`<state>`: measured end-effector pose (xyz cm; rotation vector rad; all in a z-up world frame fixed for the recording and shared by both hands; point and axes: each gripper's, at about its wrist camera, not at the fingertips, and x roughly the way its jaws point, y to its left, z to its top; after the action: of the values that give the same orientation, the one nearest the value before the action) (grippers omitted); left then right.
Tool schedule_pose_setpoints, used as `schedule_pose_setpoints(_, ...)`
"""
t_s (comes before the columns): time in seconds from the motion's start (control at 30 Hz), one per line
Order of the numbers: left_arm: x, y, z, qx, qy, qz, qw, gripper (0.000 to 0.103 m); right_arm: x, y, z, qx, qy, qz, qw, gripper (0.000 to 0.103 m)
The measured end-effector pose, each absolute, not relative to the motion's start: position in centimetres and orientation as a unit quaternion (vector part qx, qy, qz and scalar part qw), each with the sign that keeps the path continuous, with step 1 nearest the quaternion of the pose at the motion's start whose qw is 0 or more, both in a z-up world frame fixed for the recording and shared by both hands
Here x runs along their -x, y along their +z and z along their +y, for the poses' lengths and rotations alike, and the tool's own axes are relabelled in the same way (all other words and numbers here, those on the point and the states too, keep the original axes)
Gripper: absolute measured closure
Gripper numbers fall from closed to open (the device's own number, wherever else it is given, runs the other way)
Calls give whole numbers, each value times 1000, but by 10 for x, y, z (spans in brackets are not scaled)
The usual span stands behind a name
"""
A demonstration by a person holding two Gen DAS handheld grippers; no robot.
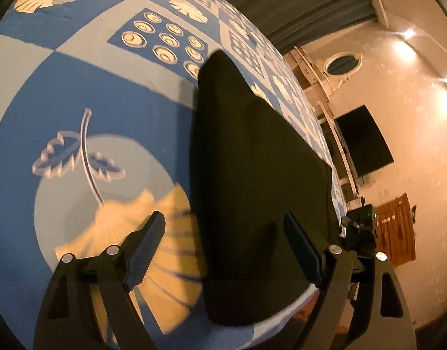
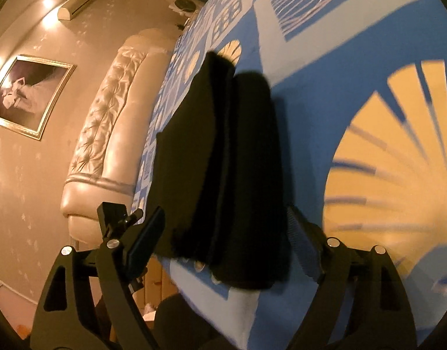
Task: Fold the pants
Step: 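Lower the folded pants onto the bed and open both tools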
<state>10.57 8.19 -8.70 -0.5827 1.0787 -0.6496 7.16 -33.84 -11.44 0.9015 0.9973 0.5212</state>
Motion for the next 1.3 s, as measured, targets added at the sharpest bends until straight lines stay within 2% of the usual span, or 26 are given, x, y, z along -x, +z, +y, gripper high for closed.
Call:
schedule_pose_setpoints(0.07,-100,-87,77,265,-305,498,767,21,-64,-120,-336,-419,226,468,745,53)
schedule_pose_setpoints(0.1,-98,-87,75,262,-310,500,765,21,-61,-123,-337,-429,224,464,742,57)
schedule_pose_setpoints(0.2,-92,-86,67,234,-310,503,772,21,-55,-128,-339,-456,225,446,736,61)
schedule_pose_setpoints(0.4,-89,-85,58,209,-292,501,787,21,-48,-129,-339,-473,219,434,735,61)
schedule_pose_setpoints(0.53,-86,-86,59,217,-278,500,791,21,-38,-129,-344,-485,215,426,733,53)
schedule_pose_setpoints(0.7,-88,-85,56,219,-259,503,795,19,-14,-120,-356,-491,210,410,739,26)
schedule_pose_setpoints(0.8,-84,-83,54,210,-241,501,804,18,-3,-112,-357,-479,198,408,752,17)
schedule_pose_setpoints(0.9,-79,-81,51,194,-221,499,815,18,5,-108,-350,-456,187,418,763,13)
schedule_pose_setpoints(1.3,-68,-73,45,152,-160,491,843,17,11,-102,-319,-352,140,463,801,12)
